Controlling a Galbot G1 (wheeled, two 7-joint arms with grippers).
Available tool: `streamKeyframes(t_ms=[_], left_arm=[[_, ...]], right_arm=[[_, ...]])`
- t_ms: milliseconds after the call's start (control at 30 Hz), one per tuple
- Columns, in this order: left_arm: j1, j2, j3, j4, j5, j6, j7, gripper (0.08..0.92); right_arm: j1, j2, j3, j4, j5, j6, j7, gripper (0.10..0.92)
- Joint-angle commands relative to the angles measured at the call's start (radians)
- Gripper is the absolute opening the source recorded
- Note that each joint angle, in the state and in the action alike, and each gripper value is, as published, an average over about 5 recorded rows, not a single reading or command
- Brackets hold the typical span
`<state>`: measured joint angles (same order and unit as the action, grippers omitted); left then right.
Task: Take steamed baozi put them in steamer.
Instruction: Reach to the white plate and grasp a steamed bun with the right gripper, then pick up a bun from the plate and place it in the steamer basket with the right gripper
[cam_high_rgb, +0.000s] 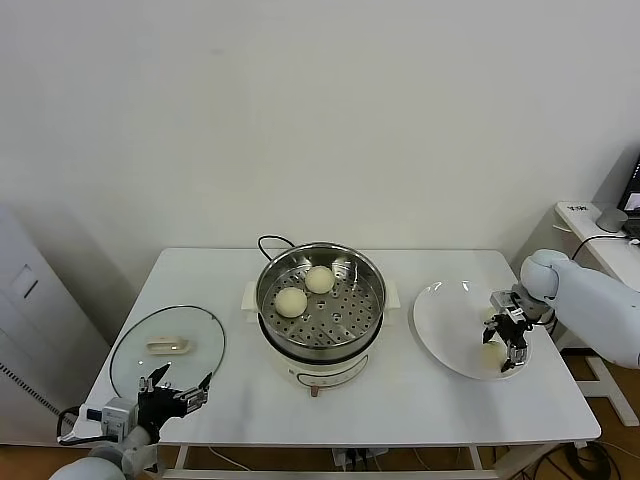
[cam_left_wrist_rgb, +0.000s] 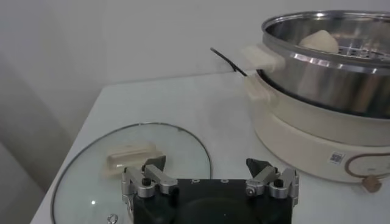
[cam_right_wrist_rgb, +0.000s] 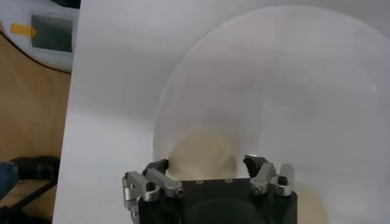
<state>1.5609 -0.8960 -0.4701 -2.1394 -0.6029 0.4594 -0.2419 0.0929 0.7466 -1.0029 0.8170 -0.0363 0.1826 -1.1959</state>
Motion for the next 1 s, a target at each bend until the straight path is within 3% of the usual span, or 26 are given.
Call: streamKeyframes(t_ms=[33, 200, 600, 1000], left_arm=[[-0.001, 0.001, 0.0, -0.001, 0.0, 0.001, 0.0, 0.823], [0.0, 0.002, -0.001, -0.002, 0.0, 0.002, -0.001, 0.823], [-0.006, 0.002, 0.006, -0.006, 0.001, 0.006, -0.005, 0.823], [-0.015, 0.005, 0.018, 0.003, 0.005, 0.003, -0.004, 0.823]], right_arm=[[-0.026, 0.006, 0.051, -0.017, -0.033, 0.006, 0.005, 0.581], [-0.005, -0.004, 0.044, -0.003, -0.019, 0.004, 0.002, 0.486], [0.306, -0.022, -0.151, 0.163, 0.159, -0.003, -0.024, 0.475], [0.55, 0.221, -0.161, 0.241, 0.288, 0.182, -0.027, 0.475]])
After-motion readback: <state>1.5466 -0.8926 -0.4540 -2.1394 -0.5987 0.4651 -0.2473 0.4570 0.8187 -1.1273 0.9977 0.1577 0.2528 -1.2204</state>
